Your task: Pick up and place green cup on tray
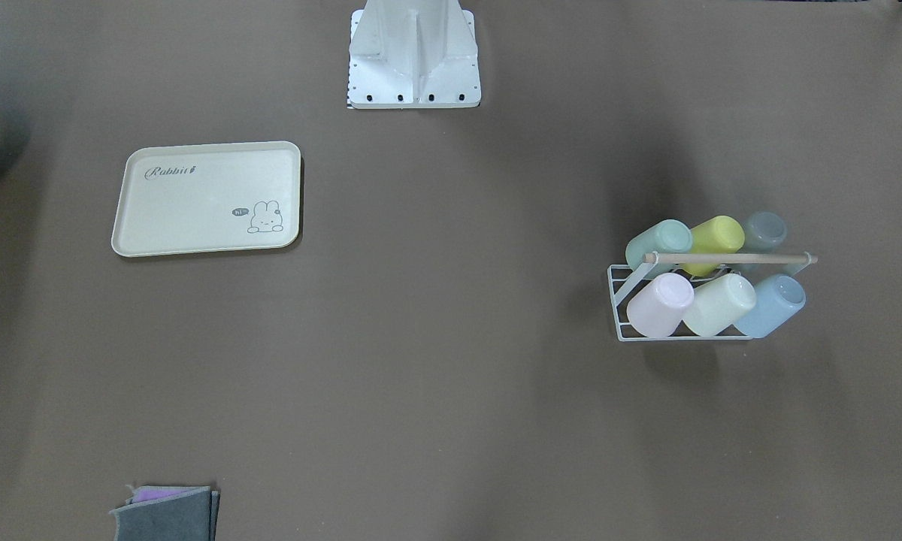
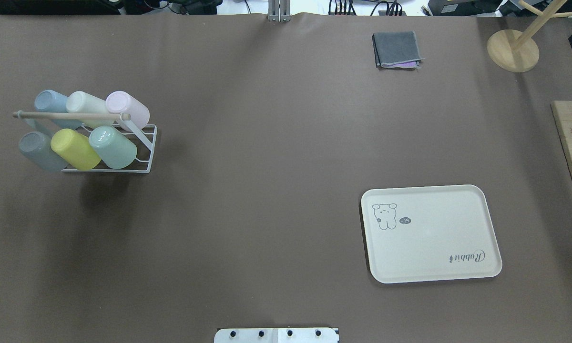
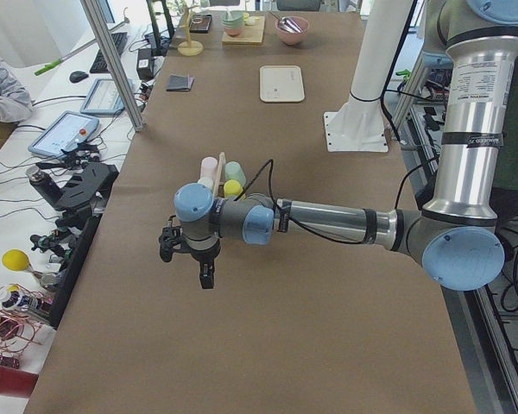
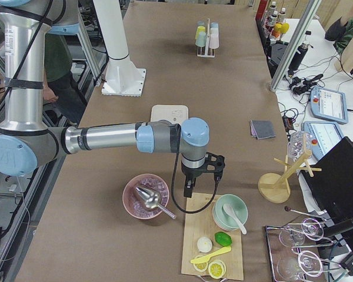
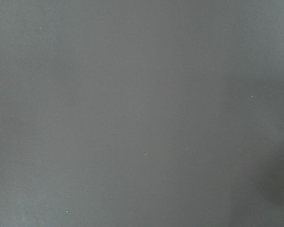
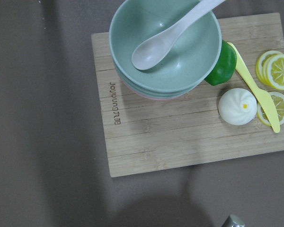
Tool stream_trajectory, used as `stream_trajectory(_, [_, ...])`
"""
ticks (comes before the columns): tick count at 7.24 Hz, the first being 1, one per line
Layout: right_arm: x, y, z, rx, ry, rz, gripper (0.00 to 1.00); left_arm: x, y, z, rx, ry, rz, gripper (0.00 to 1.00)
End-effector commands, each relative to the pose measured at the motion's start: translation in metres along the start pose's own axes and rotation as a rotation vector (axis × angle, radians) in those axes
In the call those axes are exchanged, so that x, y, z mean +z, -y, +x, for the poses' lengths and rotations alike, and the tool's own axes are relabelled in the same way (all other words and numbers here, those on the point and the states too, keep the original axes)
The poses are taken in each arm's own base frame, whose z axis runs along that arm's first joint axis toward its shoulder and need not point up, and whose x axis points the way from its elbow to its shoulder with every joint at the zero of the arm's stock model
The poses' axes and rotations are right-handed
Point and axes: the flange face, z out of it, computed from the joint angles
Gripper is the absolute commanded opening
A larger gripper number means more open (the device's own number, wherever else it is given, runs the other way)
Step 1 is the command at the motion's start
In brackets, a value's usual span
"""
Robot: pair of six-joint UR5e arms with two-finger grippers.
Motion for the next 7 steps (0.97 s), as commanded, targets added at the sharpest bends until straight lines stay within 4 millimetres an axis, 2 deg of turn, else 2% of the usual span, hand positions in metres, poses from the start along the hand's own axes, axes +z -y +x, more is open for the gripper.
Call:
stream_trajectory(1, [0.002,0.002,-0.002,-0.002,0.000,-0.005,1.00,0.001,0.000,-0.001,-0.001,0.002,-0.002,0.98])
stream_trajectory(3, [0.000,0.005,-0.007,-0.011,0.000,-0.002,1.00,0.010,0.000,-0.010,-0.015,0.003,-0.016,0.98])
stream_trajectory(7, [0.004,0.003,-0.003,0.000,-0.002,-0.013,1.00,0.015,-0.006,-0.017,-0.002,0.004,0.001,0.98])
